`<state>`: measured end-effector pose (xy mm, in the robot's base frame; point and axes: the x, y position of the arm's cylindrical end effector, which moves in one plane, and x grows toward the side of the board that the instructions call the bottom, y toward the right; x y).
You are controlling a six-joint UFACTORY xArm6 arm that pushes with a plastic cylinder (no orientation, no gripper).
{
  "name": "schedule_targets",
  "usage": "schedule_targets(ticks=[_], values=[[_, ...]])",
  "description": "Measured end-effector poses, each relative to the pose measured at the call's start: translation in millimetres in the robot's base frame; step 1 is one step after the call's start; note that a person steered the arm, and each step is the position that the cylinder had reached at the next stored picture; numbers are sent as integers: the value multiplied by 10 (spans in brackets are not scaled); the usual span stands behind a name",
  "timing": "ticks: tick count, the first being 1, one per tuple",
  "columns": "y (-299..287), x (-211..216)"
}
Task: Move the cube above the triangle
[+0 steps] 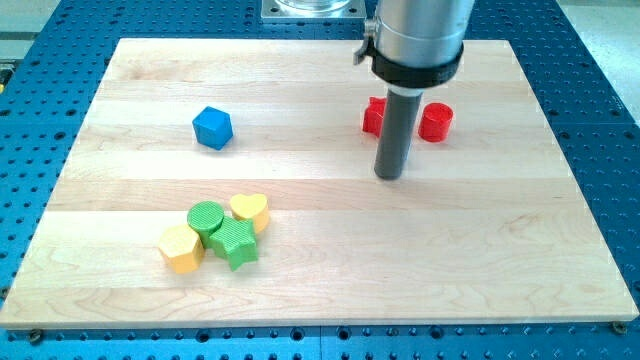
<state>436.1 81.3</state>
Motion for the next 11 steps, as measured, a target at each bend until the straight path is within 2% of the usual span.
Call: schedule_targets(ticks=[1,2,3,4,5,6,7,8,9,11], values=[[-4,-134],[-602,300],[-1777,496],[-2695,371],[-3198,-41],[-2650,-485],[-1237,-537],[-630,-517],[-1029,-427],[-1101,-415]])
